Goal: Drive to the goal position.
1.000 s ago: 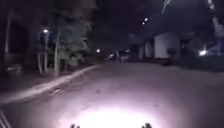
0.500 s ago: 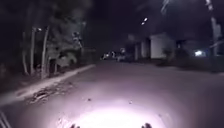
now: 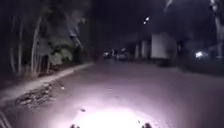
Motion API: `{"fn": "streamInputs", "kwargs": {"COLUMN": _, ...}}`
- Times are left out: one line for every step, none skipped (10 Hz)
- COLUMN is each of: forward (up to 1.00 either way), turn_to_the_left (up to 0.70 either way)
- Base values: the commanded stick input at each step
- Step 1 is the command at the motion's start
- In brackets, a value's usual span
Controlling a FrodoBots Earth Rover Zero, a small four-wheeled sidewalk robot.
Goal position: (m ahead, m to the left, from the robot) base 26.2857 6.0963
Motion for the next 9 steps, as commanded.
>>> {"fn": "streamInputs", "kwargs": {"forward": 0.70, "turn_to_the_left": 0.00}}
{"fn": "streamInputs", "kwargs": {"forward": 0.70, "turn_to_the_left": 0.00}}
{"fn": "streamInputs", "kwargs": {"forward": 0.70, "turn_to_the_left": 0.00}}
{"fn": "streamInputs", "kwargs": {"forward": 0.70, "turn_to_the_left": 0.00}}
{"fn": "streamInputs", "kwargs": {"forward": 0.70, "turn_to_the_left": 0.00}}
{"fn": "streamInputs", "kwargs": {"forward": 0.70, "turn_to_the_left": 0.00}}
{"fn": "streamInputs", "kwargs": {"forward": 0.70, "turn_to_the_left": 0.00}}
{"fn": "streamInputs", "kwargs": {"forward": 0.70, "turn_to_the_left": 0.00}}
{"fn": "streamInputs", "kwargs": {"forward": 0.70, "turn_to_the_left": 0.00}}
